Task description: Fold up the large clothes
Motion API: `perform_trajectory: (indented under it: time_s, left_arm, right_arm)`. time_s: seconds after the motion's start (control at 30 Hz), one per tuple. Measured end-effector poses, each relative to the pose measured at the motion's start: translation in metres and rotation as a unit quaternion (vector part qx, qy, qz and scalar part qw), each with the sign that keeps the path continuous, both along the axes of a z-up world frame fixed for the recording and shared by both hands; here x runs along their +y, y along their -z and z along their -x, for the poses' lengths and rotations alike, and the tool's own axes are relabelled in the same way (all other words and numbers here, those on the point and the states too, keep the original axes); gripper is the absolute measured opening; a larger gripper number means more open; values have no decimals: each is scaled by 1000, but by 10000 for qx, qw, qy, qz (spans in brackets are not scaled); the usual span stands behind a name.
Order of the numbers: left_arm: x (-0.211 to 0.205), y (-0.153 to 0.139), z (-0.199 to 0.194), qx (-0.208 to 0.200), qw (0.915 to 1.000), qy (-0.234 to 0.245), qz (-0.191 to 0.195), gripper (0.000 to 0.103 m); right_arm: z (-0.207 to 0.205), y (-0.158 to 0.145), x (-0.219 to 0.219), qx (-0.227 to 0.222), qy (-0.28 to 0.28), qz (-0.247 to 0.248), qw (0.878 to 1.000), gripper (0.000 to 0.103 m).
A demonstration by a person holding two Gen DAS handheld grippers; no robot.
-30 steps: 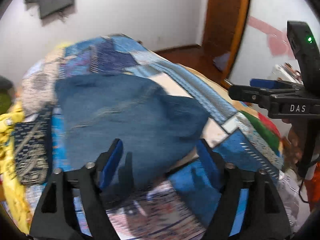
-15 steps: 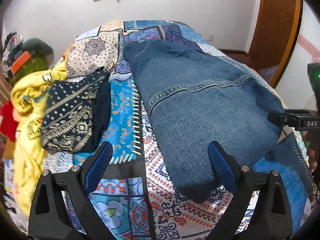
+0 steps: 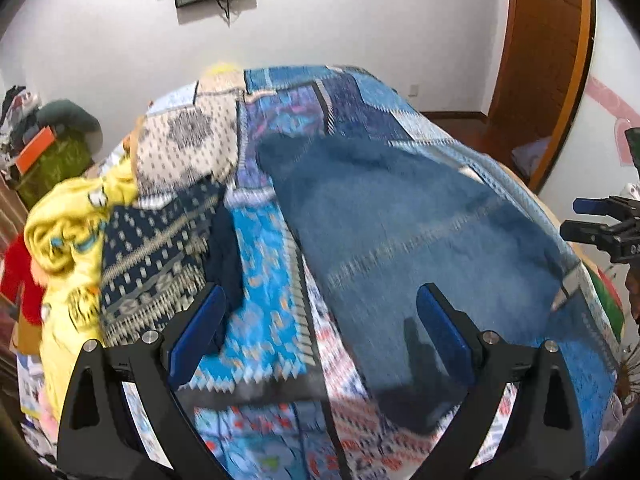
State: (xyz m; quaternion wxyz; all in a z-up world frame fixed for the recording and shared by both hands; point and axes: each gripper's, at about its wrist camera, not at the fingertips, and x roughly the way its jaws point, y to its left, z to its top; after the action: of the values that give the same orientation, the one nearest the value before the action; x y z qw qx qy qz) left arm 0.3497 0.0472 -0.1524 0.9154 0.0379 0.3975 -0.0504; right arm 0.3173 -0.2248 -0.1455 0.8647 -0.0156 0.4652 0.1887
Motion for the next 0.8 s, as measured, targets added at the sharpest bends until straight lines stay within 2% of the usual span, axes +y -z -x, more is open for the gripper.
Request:
perform_trajectory:
  time_s: [0.13,0.27,0.37,0.43,0.5,0.6,0.73,0.8]
  left_arm:
    - [1,-1,-32,-2,10000,-43,49,97]
    - [0,19,-67,314,9991,-88,256,97]
    - [-6,38,-90,643,9975,-17,303,97]
    - [-12,48,-101,665,9974,19,268,98]
    - [-11,52,-109,656,9971,26,393,98]
    - [-8,50,-116,588,9970,-52,507,98]
    - [-5,37,-120,318,9988,-326,173,97]
    - [1,28,-111,124,9991,-371,152,97]
  right_arm:
    - [-27,-2,25,-3,-334,-56,9994,101]
    - [-58,14,52,257,-795,-170,9964,101]
    - [-77,29,60,552,-842,-119,9948,101]
    - [-88,39,64,698,-819,-70,9942,101]
    - [-100,48,62,765,-711,-4,9945,101]
    - [-110,51,53,713,-490,91,9962,101]
    - [-114,44,42,367,-149,415,9984,101]
    - [-108,33,36,120,-21,541,9985,101]
